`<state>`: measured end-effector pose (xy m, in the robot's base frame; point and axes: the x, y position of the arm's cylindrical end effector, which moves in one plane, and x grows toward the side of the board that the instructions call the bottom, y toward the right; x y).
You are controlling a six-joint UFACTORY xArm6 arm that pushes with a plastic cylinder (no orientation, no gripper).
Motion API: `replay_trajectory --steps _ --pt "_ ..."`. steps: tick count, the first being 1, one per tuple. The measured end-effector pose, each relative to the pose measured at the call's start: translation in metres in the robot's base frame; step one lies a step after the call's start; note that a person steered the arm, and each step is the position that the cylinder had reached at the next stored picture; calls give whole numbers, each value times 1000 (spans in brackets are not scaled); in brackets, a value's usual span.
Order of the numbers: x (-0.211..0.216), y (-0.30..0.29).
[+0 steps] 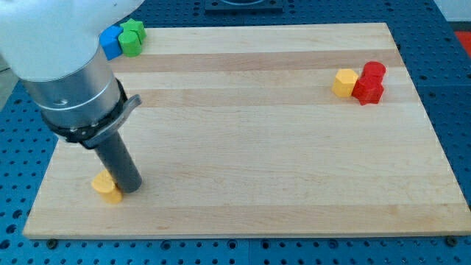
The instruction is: Move the red star along with yellow hexagon towards up
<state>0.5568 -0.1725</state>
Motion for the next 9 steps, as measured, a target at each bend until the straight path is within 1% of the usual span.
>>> replay_trajectory --steps 2,3,4,6,7,8,9 --pt "0 -29" --pt "0 -35" --pt "-2 -4" --pt "-52 244" --pt "-70 364" --pt "-103 460" --pt "-156 454"
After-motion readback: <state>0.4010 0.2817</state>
